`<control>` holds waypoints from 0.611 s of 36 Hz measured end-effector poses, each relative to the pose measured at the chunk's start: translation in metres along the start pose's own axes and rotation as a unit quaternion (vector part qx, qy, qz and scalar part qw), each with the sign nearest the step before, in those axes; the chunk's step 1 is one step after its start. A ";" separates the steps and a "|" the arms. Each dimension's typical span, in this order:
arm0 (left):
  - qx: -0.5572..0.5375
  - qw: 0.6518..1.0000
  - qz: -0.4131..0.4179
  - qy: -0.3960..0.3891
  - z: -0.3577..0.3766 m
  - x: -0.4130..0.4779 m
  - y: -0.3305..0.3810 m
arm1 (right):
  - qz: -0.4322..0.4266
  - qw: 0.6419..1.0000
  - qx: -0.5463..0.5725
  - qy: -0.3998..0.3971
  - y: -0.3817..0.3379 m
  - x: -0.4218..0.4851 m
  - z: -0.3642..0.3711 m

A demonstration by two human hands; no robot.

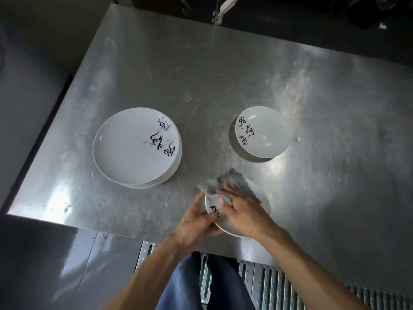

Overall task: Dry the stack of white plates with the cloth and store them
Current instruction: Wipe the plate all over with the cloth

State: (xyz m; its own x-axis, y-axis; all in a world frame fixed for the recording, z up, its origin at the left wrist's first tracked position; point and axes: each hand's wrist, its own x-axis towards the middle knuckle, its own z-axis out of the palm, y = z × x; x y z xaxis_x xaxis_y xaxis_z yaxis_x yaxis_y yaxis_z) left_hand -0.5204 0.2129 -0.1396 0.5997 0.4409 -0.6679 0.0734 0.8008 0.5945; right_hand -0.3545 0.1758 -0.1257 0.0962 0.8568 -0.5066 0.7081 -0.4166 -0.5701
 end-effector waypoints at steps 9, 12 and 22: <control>-0.025 0.998 -0.052 0.023 0.001 0.002 -0.007 | -0.005 0.998 0.042 -0.053 -0.003 0.002 0.004; -0.092 0.992 -0.046 0.067 0.004 0.003 -0.007 | 0.035 0.999 -0.022 0.014 -0.002 0.011 0.002; -0.131 0.980 0.014 0.149 0.003 -0.003 -0.012 | 0.135 0.976 0.170 0.020 -0.018 -0.010 0.005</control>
State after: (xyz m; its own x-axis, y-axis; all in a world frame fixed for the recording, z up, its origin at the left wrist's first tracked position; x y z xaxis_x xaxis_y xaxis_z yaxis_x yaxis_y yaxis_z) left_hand -0.5206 0.2005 -0.1432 0.3358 0.5313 -0.7778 -0.1708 0.8464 0.5044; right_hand -0.3713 0.1735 -0.1134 0.2794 0.7101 -0.6463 0.3805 -0.6999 -0.6045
